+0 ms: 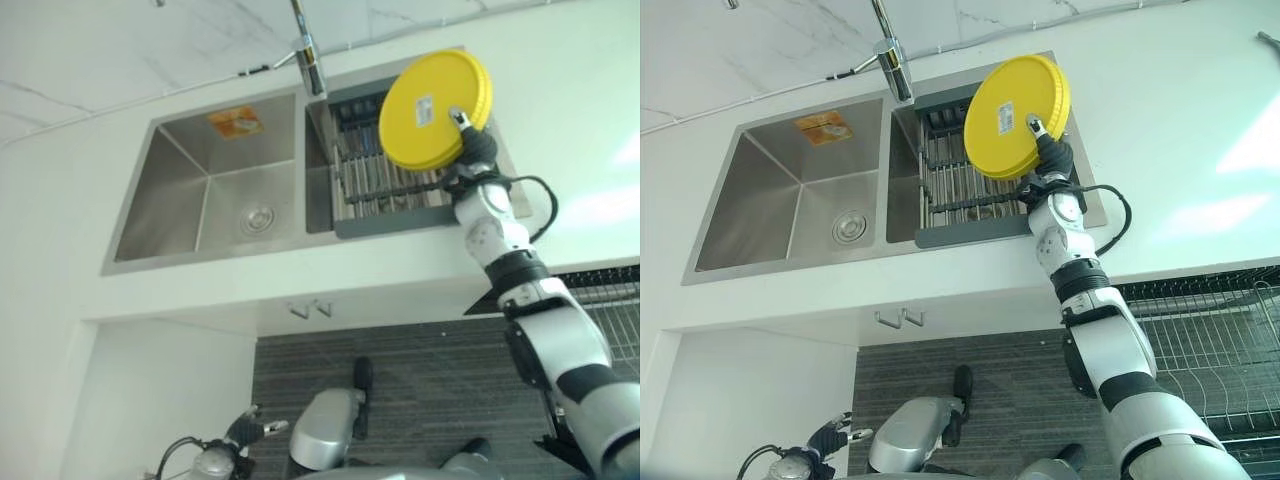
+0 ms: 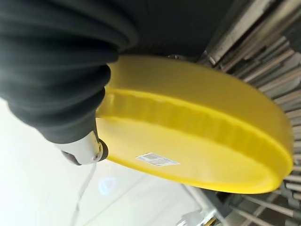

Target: Place the dishes in the dishwasher.

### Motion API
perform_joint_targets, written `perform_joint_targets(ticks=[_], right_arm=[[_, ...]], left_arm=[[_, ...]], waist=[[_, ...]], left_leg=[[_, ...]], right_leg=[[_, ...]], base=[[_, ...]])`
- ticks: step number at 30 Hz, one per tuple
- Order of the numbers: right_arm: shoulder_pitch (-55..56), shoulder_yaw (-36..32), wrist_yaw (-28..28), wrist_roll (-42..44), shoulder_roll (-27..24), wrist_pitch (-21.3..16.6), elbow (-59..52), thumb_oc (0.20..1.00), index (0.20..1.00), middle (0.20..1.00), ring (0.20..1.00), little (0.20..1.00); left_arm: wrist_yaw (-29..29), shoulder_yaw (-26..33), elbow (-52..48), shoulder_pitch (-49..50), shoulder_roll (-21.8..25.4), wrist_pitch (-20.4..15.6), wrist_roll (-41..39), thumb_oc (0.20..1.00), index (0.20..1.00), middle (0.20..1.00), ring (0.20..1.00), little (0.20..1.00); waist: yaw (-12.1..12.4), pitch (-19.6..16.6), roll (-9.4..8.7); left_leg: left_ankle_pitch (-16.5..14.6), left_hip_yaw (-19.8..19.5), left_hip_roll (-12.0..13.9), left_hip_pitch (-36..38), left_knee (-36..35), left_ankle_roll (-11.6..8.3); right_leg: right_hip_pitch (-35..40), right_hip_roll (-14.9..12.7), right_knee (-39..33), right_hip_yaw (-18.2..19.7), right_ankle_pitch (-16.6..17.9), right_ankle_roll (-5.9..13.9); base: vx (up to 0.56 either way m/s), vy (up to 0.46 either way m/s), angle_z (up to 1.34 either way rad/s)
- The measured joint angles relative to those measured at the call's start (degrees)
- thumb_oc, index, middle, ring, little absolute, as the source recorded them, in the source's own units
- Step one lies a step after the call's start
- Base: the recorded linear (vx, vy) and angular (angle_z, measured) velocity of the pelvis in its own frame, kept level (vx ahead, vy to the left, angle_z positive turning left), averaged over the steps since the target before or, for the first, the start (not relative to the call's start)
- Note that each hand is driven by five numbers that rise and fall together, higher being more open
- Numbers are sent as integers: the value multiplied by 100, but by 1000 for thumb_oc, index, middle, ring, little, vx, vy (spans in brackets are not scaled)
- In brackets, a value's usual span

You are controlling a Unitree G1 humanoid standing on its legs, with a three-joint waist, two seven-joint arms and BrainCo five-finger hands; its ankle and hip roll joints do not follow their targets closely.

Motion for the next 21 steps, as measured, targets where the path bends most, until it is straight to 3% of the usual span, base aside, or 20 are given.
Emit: perform_joint_targets(ticks=[6, 11, 16, 21], right_arm=[[236, 22, 134, 1352, 376, -213, -435, 200, 200, 200, 200, 200], [609, 318, 177, 1790, 722, -489, -1428, 200, 200, 200, 200, 200], [1283, 719, 35, 2191, 789, -716, -2890, 200, 200, 200, 200, 200], [2019, 713, -161, 2233, 547, -764, -3540, 200, 200, 200, 200, 200]], left_arm=[[152, -153, -10, -105, -123, -62, -1, 1000, 1000, 1000, 1000, 1000], [301, -160, 219, -163, -154, -65, 2, 1000, 1000, 1000, 1000, 1000], [465, -102, 219, -151, -22, 112, 53, 1000, 1000, 1000, 1000, 1000], [565, -163, 358, -144, 33, 376, 78, 1000, 1000, 1000, 1000, 1000]], waist=[[-27, 13, -31], [-100, 8, -87], [-465, -357, -370], [-914, -877, -517]], left_leg=[[8, 152, 231, 27, 59, -16], [-27, 458, 499, 337, 83, -136], [-27, 803, 869, 527, 99, -325], [-99, 1237, 1206, 912, 86, -480]], right_leg=[[-85, 150, 63, 4, 1, 2], [-84, 295, 121, 97, -93, -103], [-243, 505, 282, 195, -186, -189], [-324, 864, 319, 768, -259, -306]], base=[[-49, -94, -17], [-29, -159, -38], [-22, -243, -49], [13, -183, -60]])
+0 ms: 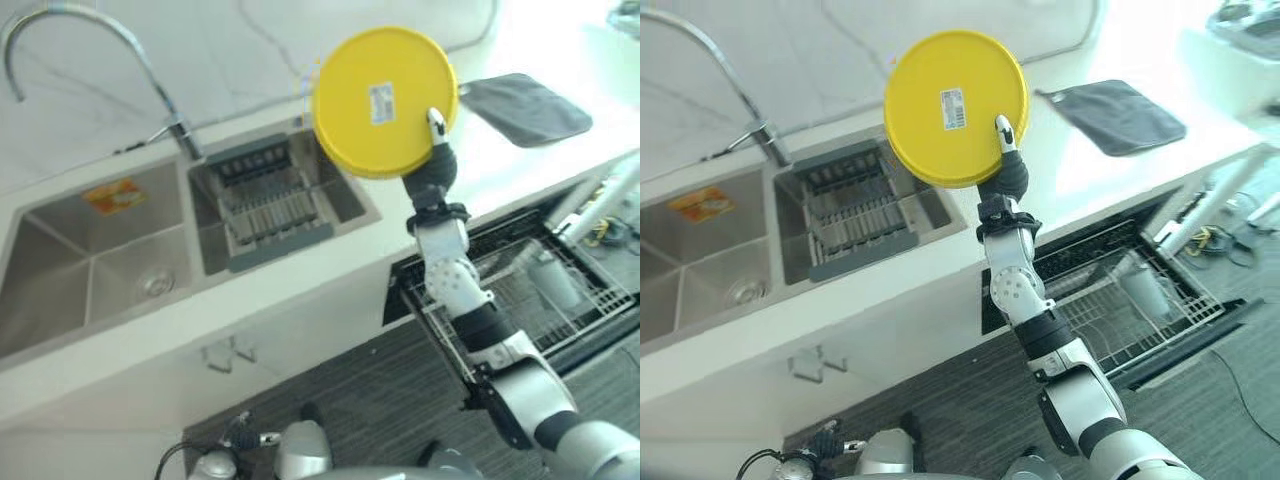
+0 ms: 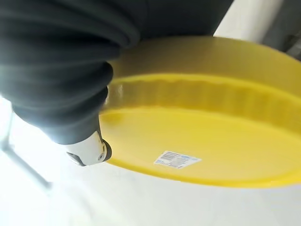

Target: Place the dishes in the dishwasher.

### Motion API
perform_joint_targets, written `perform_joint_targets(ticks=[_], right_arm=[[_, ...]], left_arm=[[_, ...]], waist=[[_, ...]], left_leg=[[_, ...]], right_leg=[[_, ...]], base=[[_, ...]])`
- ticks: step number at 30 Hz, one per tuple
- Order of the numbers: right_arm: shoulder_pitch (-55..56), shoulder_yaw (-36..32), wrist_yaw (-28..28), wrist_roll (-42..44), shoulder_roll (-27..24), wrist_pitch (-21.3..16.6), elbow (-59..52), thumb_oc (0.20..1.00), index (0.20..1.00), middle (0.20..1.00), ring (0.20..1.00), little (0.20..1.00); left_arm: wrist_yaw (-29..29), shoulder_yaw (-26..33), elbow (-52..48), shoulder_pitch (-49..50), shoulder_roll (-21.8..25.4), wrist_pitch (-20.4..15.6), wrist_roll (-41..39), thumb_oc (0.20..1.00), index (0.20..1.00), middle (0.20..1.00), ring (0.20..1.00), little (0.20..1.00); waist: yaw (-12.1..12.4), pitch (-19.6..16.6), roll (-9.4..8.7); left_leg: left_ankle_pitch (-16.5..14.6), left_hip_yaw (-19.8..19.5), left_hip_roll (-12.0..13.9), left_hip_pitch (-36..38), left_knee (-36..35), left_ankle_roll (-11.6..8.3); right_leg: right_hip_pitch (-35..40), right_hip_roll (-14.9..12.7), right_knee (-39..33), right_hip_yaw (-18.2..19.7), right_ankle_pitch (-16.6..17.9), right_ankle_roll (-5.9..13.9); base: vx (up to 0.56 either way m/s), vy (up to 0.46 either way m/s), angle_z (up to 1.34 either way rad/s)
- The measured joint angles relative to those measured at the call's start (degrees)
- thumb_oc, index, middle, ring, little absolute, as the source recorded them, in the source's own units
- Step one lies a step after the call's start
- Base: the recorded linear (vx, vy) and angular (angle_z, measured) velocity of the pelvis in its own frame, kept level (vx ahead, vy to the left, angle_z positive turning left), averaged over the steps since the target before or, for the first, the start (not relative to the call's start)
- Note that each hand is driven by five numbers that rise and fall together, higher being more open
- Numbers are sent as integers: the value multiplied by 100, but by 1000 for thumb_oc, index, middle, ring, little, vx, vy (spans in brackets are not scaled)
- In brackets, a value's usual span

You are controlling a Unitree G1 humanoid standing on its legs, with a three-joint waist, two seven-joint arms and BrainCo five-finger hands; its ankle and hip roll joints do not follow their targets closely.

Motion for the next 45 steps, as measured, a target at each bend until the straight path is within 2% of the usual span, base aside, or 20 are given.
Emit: perform_joint_targets(ticks=[2, 7, 12, 15, 18, 19, 24, 29, 32, 35, 37, 42, 45], right_arm=[[179, -64, -44, 2, -134, -207, -75, 200, 200, 200, 200, 200], [1218, -169, -116, -10, -485, -226, -1090, 200, 200, 200, 200, 200], [1943, -831, -162, -165, -991, -161, -1325, 200, 200, 200, 200, 200], [2170, -1365, -83, -291, -1259, -50, -1530, 200, 200, 200, 200, 200], [2576, -1705, 281, -349, -1421, 122, -1655, 200, 200, 200, 200, 200], [2947, -1882, 479, -339, -1413, 232, -1569, 200, 200, 200, 200, 200], [3365, -1881, 754, -332, -1398, 459, -1217, 200, 200, 200, 200, 200], [3378, -1869, 919, -356, -1245, 681, -743, 200, 200, 200, 200, 200], [3119, -1842, 958, -463, -1176, 748, -314, 200, 200, 200, 200, 200], [2514, -1851, 847, -523, -1208, 847, -165, 200, 200, 200, 200, 200], [2141, -1858, 740, -728, -1231, 852, 11, 200, 200, 200, 200, 200], [1711, -1874, 559, -808, -1271, 964, 662, 200, 200, 200, 200, 200], [1569, -1866, 472, -969, -1297, 1017, 1014, 200, 200, 200, 200, 200]], left_arm=[[-23, -21, -15, -101, -121, 12, 91, 1000, 1000, 1000, 1000, 1000], [-60, -147, -25, -270, -362, 35, 98, 1000, 1000, 1000, 1000, 1000], [-77, -229, 28, -349, -405, 28, 105, 1000, 1000, 1000, 1000, 1000], [-102, -238, 83, -295, -414, 8, 108, 1000, 1000, 1000, 1000, 1000], [-97, -232, 65, -203, -397, -64, 197, 1000, 1000, 1000, 1000, 1000], [-88, -217, 25, -122, -383, -65, 200, 1000, 1000, 1000, 1000, 1000], [-72, -218, 13, 14, -375, -52, 201, 1000, 1000, 1000, 1000, 1000], [-114, -216, -40, 140, -355, -49, 199, 1000, 1000, 1000, 1000, 1000], [-179, -228, -252, 33, -277, -42, 199, 1000, 1000, 1000, 1000, 1000], [-223, -240, -377, -320, -241, 13, 187, 1000, 1000, 1000, 1000, 1000], [-223, -246, -405, -465, -246, 63, 173, 1000, 1000, 1000, 1000, 1000], [-235, -244, -424, -572, -217, 91, 164, 1000, 1000, 1000, 1000, 1000], [-216, -239, -423, -657, -169, 300, 124, 1000, 1000, 1000, 1000, 1000]], waist=[[-254, -130, -23], [-568, -248, -106], [-934, -250, -96], [-1140, -250, -92], [-1156, -259, -71], [-1153, -257, -44], [-1228, -253, 63], [-1192, -196, 44], [-1096, 101, -2], [-981, 620, 44], [-918, 857, 106], [-723, 1134, 123], [-659, 1297, 95]], left_leg=[[15, 9, 56, 9, -6, -34], [12, 184, 112, 66, -12, -45], [42, 407, 137, 196, -175, -128], [50, 514, 106, 200, -239, -135], [40, 599, 75, 200, -280, -122], [39, 613, 51, 196, -287, -121], [33, 623, -58, 96, -315, -116], [-61, 615, -208, 49, -310, -35], [-70, 577, -252, -53, -248, -23], [-163, 434, -319, -525, 103, 116], [-174, 359, -347, -623, 140, 122], [-217, 217, -372, -731, 249, 162], [-255, 111, -385, -841, 370, 193]], right_leg=[[-85, 80, 19, 100, 16, -6], [-407, 175, 178, 512, 21, -69], [-596, 237, 185, 787, 45, -86], [-706, 219, 179, 826, 107, -96], [-779, 211, 179, 915, 105, -109], [-768, 203, 157, 940, 172, -21], [-778, 157, -84, 953, 319, 58], [-754, 22, -231, 949, 417, 151], [-776, -50, -228, 934, 506, 129], [-1034, -175, -174, 891, 607, 138], [-1054, -207, -195, 843, 667, 142], [-1029, -278, -148, 743, 640, 135], [-1061, -340, -35, 675, 600, 103]], base=[[-29, -123, -29], [-52, -112, -41], [-54, -83, -33], [-66, -27, -21], [-39, -6, -10], [-46, 15, -13], [-19, 36, 0], [10, 13, 3], [-18, 47, 11], [-15, 49, 16], [15, 34, 17], [13, 26, 15], [28, 41, 17]])
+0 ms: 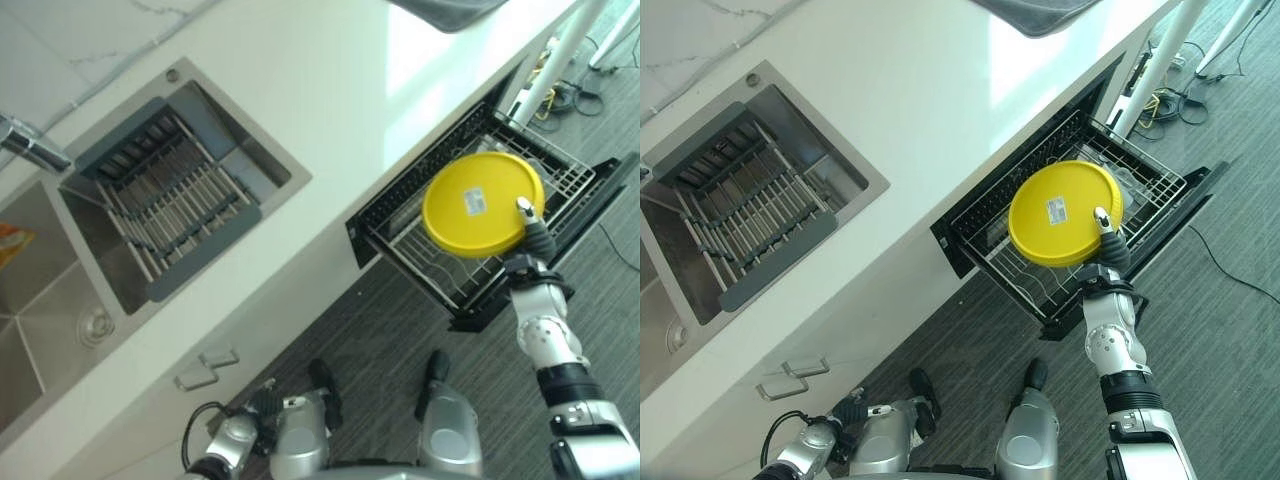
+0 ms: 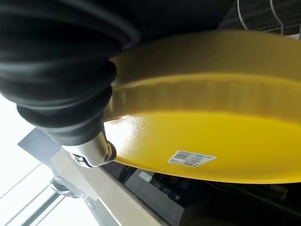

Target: Place the dishes in the dishwasher.

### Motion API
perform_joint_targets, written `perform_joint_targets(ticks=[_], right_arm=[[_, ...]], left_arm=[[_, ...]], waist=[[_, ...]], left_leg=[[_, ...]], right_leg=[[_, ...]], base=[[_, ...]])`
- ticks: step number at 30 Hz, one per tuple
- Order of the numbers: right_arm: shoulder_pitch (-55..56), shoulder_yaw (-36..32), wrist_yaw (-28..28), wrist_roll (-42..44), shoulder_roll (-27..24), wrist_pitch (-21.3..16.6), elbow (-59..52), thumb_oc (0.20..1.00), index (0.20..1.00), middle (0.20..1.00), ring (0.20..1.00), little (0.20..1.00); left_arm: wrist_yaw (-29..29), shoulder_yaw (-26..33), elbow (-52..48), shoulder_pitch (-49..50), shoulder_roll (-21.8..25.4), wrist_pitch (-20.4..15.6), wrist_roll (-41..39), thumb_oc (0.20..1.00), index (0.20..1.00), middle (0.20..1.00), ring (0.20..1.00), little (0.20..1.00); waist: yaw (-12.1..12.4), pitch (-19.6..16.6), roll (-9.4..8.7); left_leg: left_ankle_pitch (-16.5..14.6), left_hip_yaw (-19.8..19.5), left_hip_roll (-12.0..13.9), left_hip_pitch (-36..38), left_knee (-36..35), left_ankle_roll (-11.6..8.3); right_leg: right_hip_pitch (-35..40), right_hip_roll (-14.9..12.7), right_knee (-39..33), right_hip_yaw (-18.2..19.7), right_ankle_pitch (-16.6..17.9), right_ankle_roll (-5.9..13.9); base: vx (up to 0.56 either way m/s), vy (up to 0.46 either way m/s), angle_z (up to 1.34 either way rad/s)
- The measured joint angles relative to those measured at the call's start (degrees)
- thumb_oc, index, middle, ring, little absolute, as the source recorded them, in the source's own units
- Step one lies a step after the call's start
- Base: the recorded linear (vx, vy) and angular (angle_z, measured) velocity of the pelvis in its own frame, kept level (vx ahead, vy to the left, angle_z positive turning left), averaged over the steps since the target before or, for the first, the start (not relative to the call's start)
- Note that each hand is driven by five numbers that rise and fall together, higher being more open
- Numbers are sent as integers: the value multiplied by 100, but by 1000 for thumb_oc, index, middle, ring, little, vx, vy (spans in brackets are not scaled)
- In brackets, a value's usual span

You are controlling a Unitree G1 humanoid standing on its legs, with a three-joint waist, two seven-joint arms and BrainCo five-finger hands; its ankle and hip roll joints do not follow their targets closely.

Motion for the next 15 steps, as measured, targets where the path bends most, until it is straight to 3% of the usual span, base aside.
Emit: perform_joint_targets(ticks=[9, 15], right_arm=[[-553, 11, -245, -1674, -564, 214, 559, 200, 200, 200, 200, 200], [-1186, 52, -423, -3154, -1392, 445, 1436, 200, 200, 200, 200, 200]], left_arm=[[200, 30, 149, -154, 18, 143, -203, 1000, 1000, 1000, 1000, 1000], [217, 67, 20, -391, 139, 179, -319, 1000, 1000, 1000, 1000, 1000]], waist=[[26, 97, -37], [162, 351, -57]], left_leg=[[-35, -148, 6, -141, 188, 20], [-95, -332, 107, -637, 618, 45]], right_leg=[[-24, -72, 158, -79, -52, 8], [-433, -150, 610, -140, -186, -57]], base=[[9, 28, 7], [-28, -9, 11]])
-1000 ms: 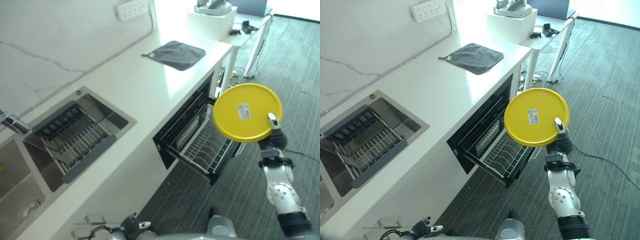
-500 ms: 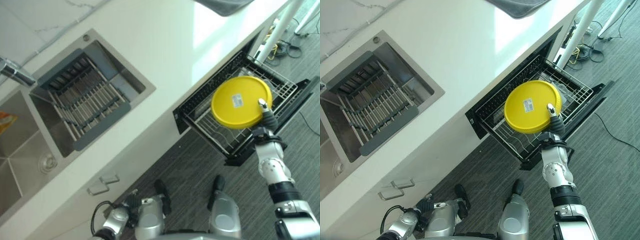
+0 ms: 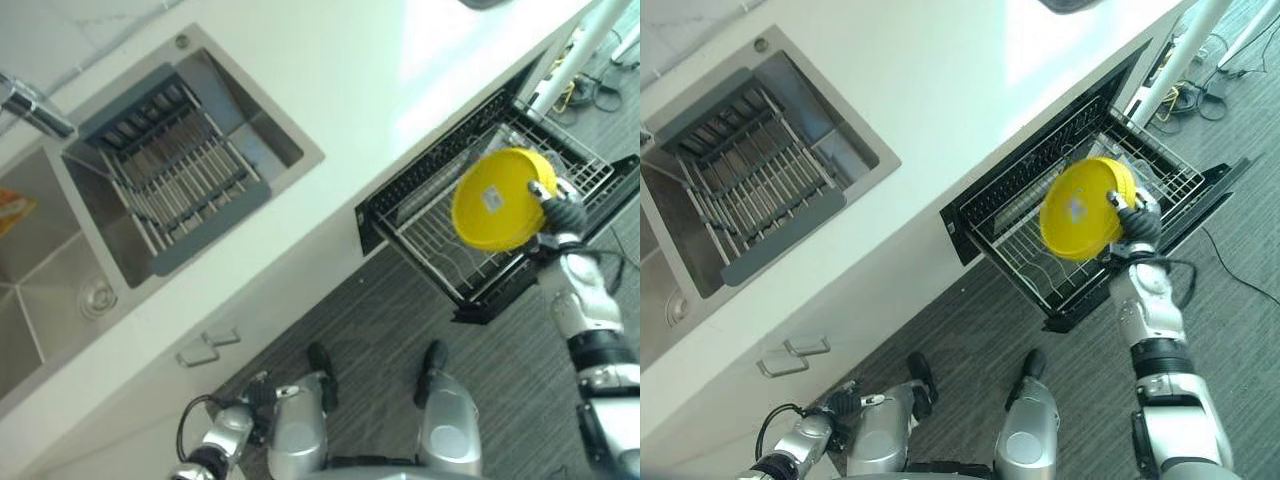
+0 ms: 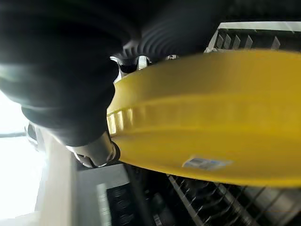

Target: Place the dishes in the dishwasher.

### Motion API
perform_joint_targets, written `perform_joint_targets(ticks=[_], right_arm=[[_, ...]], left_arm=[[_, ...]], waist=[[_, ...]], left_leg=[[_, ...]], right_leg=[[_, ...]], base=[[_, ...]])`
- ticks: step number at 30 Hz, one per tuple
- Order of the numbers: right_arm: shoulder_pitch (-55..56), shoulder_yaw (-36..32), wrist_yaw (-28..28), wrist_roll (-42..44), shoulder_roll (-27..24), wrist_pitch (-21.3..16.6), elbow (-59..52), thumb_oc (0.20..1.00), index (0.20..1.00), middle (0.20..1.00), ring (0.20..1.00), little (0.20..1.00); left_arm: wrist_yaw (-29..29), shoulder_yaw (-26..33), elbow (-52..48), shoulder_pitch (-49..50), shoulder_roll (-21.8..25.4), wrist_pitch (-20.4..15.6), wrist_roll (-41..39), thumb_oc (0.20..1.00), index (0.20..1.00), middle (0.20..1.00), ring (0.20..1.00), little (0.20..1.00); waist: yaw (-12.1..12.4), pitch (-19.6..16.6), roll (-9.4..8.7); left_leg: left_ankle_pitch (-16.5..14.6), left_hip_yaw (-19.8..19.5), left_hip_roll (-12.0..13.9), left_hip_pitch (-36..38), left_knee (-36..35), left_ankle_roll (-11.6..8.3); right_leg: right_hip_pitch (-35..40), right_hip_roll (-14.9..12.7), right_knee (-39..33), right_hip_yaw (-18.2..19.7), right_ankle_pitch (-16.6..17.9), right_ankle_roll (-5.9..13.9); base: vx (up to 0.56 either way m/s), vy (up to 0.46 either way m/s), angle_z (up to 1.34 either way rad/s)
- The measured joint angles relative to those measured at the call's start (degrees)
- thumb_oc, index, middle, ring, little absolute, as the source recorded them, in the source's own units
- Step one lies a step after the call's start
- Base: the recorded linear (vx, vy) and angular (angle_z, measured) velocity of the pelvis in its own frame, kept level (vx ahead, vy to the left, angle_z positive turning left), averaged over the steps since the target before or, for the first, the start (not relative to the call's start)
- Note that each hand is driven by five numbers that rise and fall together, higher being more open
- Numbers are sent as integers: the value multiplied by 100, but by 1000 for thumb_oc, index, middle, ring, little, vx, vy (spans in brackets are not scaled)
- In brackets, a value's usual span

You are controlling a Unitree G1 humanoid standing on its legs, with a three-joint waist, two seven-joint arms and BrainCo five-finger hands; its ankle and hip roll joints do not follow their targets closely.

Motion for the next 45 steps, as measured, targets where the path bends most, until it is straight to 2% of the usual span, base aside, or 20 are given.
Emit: perform_joint_targets(ticks=[2, 5, 9, 10, 12, 14, 15, 18, 22, 23, 25, 28, 32, 35, 42, 45], right_arm=[[-129, 68, -30, -534, -113, -1, 171, 200, 200, 200, 200, 200], [-439, 557, -28, -1136, -507, -17, 473, 200, 200, 200, 200, 200], [-554, 576, 24, -1652, -576, -90, 683, 200, 200, 200, 200, 200], [-717, 892, 23, -2220, -704, -257, 909, 200, 200, 200, 200, 200], [-836, 1089, 19, -2743, -787, -307, 977, 200, 200, 200, 200, 200], [-1197, 1744, -3, -3385, -1147, -475, 1019, 200, 200, 200, 200, 200], [-1276, 1851, -58, -3851, -1175, -568, 1025, 200, 200, 200, 200, 200], [-1930, 2720, -305, -4930, -1490, -771, 1092, 200, 200, 200, 200, 200], [-2264, 3189, -808, -5887, -1476, -933, 1276, 200, 200, 200, 200, 200], [-2336, 3238, -1039, -6203, -1473, -1012, 1296, 200, 200, 200, 200, 200], [-2594, 3427, -1390, -6723, -1488, -1047, 1309, 200, 200, 200, 200, 200], [-2919, 3824, -1995, -7224, -1538, -1051, 1423, 200, 200, 200, 200, 200], [-2866, 3841, -2596, -7655, -1609, -1025, 1444, 200, 200, 200, 200, 200], [-3205, 4059, -2972, -7923, -1510, -766, 1840, 200, 200, 200, 200, 200], [-3161, 4055, -3475, -8528, -1393, -418, 1996, 200, 200, 200, 200, 200], [-3008, 4056, -3461, -8654, -1335, -360, 2152, 200, 200, 200, 200, 200]], left_arm=[[-14, 4, -52, 1, 40, -21, -22, 1000, 1000, 1000, 1000, 1000], [-127, 6, -82, -108, 150, -25, -85, 1000, 1000, 1000, 1000, 1000], [-182, 5, -94, -199, 214, -99, -125, 1000, 1000, 1000, 1000, 1000], [-188, 3, -100, -202, 267, -165, -131, 1000, 1000, 1000, 1000, 1000], [-188, 3, -95, -198, 301, -178, -131, 1000, 1000, 1000, 1000, 1000], [-187, -2, -194, -205, 382, -203, -134, 1000, 1000, 1000, 1000, 1000], [-192, -5, -238, -204, 391, -250, -139, 1000, 1000, 1000, 1000, 1000], [-208, -61, -371, -203, 514, -363, -287, 1000, 1000, 1000, 1000, 1000], [-202, -170, -614, -192, 575, -492, -282, 1000, 1000, 1000, 1000, 1000], [-185, -231, -651, -191, 602, -532, -282, 1000, 1000, 1000, 1000, 1000], [-150, -281, -660, -192, 672, -579, -284, 1000, 1000, 1000, 1000, 1000], [-45, -279, -668, -193, 747, -728, -287, 1000, 1000, 1000, 1000, 1000], [23, -289, -712, -184, 828, -778, -288, 1000, 1000, 1000, 1000, 1000], [82, -299, -809, -188, 860, -927, -375, 1000, 1000, 1000, 1000, 1000], [297, -514, -806, -178, 848, -1149, -410, 1000, 1000, 1000, 1000, 1000], [376, -521, -800, -177, 808, -1257, -417, 1000, 1000, 1000, 1000, 1000]], waist=[[17, 54, -5], [74, 62, -1], [161, 72, 13], [172, 72, 19], [203, 74, 31], [287, 84, 54], [358, 89, 81], [432, 92, 95], [684, 99, 113], [743, 98, 116], [763, 97, 117], [775, 96, 119], [752, 96, 127], [764, 94, 169], [793, 86, 252], [803, 88, 311]], left_leg=[[-19, -41, 31, -115, 121, 6], [-105, -134, 105, -492, 445, 35], [-149, -240, 150, -890, 714, 64], [-169, -264, 168, -1068, 809, 74], [-167, -283, 190, -1228, 883, 77], [-185, -296, 230, -1536, 1055, 99], [-189, -326, 243, -1599, 1104, 105], [-190, -452, 221, -2006, 1228, 109], [-184, -615, 184, -2244, 1327, 111], [-183, -627, 173, -2277, 1338, 111], [-186, -687, 175, -2456, 1431, 114], [-196, -745, 180, -2765, 1545, 130], [-198, -756, 172, -3010, 1621, 138], [-169, -791, 142, -3270, 1631, 170], [-157, -810, 80, -3510, 1622, 187], [-149, -783, 74, -3555, 1581, 201]], right_leg=[[-71, -7, 73, -11, -41, -59], [-396, -54, 366, -23, -111, -62], [-739, -104, 631, -31, -216, -130], [-914, -111, 679, -15, -273, -202], [-1072, -117, 775, -5, -278, -212], [-1396, -137, 945, 43, -305, -233], [-1454, -148, 1039, 45, -308, -219], [-1840, -209, 1240, 29, -404, -307], [-2016, -285, 1435, -68, -444, -274], [-2042, -300, 1453, -70, -501, -346], [-2153, -308, 1481, -95, -501, -346], [-2414, -325, 1553, -109, -505, -353], [-2667, -358, 1645, -90, -508, -358], [-2917, -381, 1664, -93, -489, -378], [-3138, -404, 1583, -79, -406, -359], [-3183, -394, 1505, -76, -357, -342]], base=[[-44, -18, 6], [-28, -14, 9], [-28, -28, 7], [-33, -54, 0], [-41, -59, -1], [-38, -39, -2], [-59, -53, 5], [-44, -58, 11], [-6, -51, 14], [-10, -43, 12], [-16, -42, 8], [-13, -19, 4], [-8, -5, 0], [-46, 5, 3], [-44, 22, 1], [-55, 2, -2]])
